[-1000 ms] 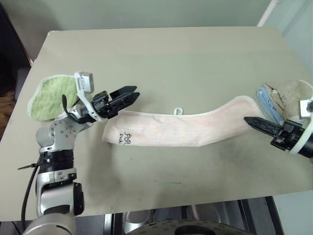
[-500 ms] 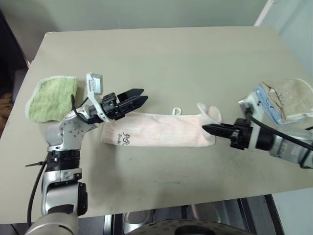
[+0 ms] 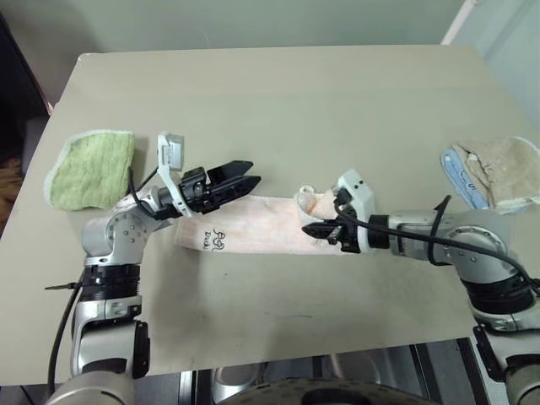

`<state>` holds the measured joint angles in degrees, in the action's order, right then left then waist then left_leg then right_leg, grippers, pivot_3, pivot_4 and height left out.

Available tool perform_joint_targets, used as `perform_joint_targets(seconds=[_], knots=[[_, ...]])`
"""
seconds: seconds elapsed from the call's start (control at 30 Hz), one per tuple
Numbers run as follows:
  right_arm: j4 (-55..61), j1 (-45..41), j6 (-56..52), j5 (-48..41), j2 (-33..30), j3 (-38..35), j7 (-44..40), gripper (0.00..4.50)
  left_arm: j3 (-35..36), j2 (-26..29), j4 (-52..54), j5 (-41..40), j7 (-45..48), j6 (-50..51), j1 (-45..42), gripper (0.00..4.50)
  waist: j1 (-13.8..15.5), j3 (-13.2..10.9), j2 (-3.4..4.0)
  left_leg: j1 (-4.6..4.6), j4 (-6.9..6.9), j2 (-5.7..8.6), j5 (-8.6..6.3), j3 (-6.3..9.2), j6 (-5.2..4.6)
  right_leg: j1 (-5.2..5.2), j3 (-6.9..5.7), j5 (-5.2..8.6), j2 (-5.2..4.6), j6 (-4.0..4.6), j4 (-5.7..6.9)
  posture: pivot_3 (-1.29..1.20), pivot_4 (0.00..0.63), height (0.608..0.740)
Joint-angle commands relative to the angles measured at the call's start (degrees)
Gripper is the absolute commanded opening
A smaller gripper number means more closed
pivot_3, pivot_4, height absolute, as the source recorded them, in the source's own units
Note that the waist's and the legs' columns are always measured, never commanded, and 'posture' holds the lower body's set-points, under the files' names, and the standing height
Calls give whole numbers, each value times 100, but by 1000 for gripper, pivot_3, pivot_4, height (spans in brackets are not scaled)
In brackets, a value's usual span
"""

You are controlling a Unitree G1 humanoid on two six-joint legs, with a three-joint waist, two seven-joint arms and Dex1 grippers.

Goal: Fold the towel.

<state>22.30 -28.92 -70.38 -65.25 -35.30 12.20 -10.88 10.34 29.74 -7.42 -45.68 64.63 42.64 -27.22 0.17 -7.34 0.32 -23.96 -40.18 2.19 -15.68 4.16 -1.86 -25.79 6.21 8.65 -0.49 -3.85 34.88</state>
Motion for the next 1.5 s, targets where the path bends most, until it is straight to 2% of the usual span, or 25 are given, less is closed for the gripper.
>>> perform_joint_targets(seconds=[0.03, 0.2, 0.23, 0.3, 0.5, 0.6, 0.63, 0.77, 0.87, 0.97, 1.03, 1.2, 1.27, 1.33, 1.5], knots=[[79, -125, -100, 224, 148, 72, -210, 67, 64, 65, 223, -22, 16, -72, 32, 4500, 0, 0, 0, 0, 0, 0, -1, 0, 1, 0, -1, 1, 0, 1, 0, 0, 150, 740], [120, -148, -162, 505, 306, 78, -440, 67, 53, 60, 230, -30, 17, -76, 39, 4500, -1, 0, 0, 0, 2, 0, -1, 0, 3, -1, -2, 3, -1, 5, 0, 0, 150, 740], [125, -151, -174, 555, 332, 71, -482, 507, 55, 64, 224, -41, 20, -57, 36, 4500, -1, 0, 0, 0, 2, 0, -2, 1, 3, -2, -2, 4, 0, 7, 1, 0, 150, 740], [139, -148, -200, 626, 381, 45, -557, 1036, 47, 85, 204, -33, 35, -47, 25, 4500, -1, 0, 0, 0, 2, 0, -1, 1, 4, -2, -2, 5, 0, 10, 2, 0, 150, 740], [302, -119, -173, 595, 489, -168, -839, 3150, 18, 107, 116, 7, 66, -81, -46, 4500, -1, 0, 0, 0, 2, -1, -1, 1, 7, -2, -2, 9, 0, 18, 3, 0, 150, 740], [647, 11, 111, 44, 478, -900, -1137, 4237, 41, 60, 117, -48, 49, -68, -112, 4500, 14, 0, 0, 0, 2, 0, -1, 1, 8, -2, -2, 9, 0, 18, 2, 0, 150, 740], [743, 50, 193, -98, 464, -1104, -1210, 4462, 53, 46, 117, -68, 41, -60, -133, 4500, 15, 0, 0, -6, 1, 1, -1, 2, 8, -3, -3, 11, 0, 21, 1, 0, 150, 740], [1028, 217, 641, -457, 345, -1938, -1287, 4462, -136, 52, 166, 30, 248, -159, -176, 4500, 18, 0, -1, -5, 0, 3, -1, 2, 11, 0, -2, 19, 0, 35, -2, 0, 150, 740], [1112, 423, 670, -474, 4, -2115, -1424, 4462, -283, -7, 227, 54, 283, -143, -254, 4500, 24, 1, -1, -4, 1, 3, -1, 3, 12, 2, -1, 21, -1, 37, -3, 0, 150, 740], [1088, 938, 691, 67, -615, -1953, -1747, 3843, -565, -119, 200, 274, 307, -288, -389, 3882, 55, 1, -1, -3, 1, 2, -1, 7, 16, 4, -2, 19, -2, 34, -1, 0, 150, 740], [1058, 1099, 862, 390, -798, -1767, -1887, 3197, -661, -154, 167, 357, 350, -348, -413, 3228, 48, 1, -1, -3, 1, 2, -1, 5, 18, 3, -2, 17, -4, 31, -1, 0, 150, 740], [948, 1170, 1342, 1141, -842, -1380, -2126, 1385, -881, -263, 165, 509, 460, -537, -421, 3198, -24, 0, -1, 3, 3, -1, -3, 4, 26, 1, 3, 5, 3, 10, 2, 0, 150, 740], [902, 1250, 1722, 1540, -756, -1297, -2140, 624, -895, -466, 294, 345, 477, -513, -470, 2829, -17, 0, -1, 3, 3, -2, 0, 6, 23, 1, 2, 4, 4, 9, 3, 0, 150, 740], [842, 1353, 1950, 1744, -668, -1318, -2168, 2, -976, -658, 405, 308, 504, -550, -525, 2279, -7, 0, -1, 3, 2, -1, 1, 6, 19, 5, 2, 1, 2, 5, 2, 0, 150, 740], [658, 1491, 2269, 2021, -538, -1440, -2268, 0, -1387, -1116, 224, 855, 458, -1210, -734, 439, 46, 0, -1, 2, -3, 5, 3, 5, 2, 18, 2, -7, -11, -8, -7, 0, 150, 740]])
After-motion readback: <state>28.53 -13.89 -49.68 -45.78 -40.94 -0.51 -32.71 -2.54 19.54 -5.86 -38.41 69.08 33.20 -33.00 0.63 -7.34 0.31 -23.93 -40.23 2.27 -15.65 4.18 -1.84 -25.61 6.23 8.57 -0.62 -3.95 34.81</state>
